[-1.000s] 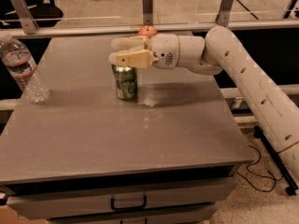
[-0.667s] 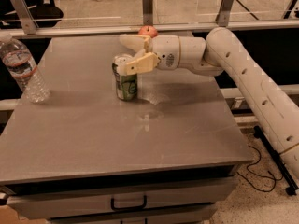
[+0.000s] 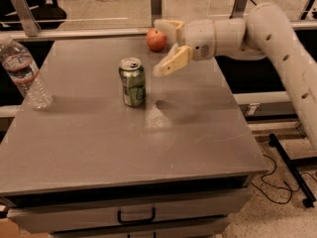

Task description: Place green can upright

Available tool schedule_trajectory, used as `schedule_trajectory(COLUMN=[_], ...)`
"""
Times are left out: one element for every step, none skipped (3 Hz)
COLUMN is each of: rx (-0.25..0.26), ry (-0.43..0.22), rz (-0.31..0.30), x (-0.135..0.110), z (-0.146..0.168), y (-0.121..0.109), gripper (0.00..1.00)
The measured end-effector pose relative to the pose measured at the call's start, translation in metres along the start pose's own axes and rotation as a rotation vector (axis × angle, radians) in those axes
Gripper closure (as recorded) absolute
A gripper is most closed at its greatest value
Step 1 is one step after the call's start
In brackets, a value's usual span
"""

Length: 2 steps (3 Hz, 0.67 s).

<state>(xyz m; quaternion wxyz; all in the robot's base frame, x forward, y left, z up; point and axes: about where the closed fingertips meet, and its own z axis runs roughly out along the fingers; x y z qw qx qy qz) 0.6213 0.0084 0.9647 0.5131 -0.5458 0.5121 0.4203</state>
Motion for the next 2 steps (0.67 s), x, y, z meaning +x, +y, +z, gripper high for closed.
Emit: schedule_trajectory(rx=[0.159, 0.173], ry=[0.134, 0.113], rz=[-0.168, -0.175], x=[-0.014, -0.025], z=[-0.103, -0.105], y=[-0.038, -0.042], gripper=[0.0, 0.0])
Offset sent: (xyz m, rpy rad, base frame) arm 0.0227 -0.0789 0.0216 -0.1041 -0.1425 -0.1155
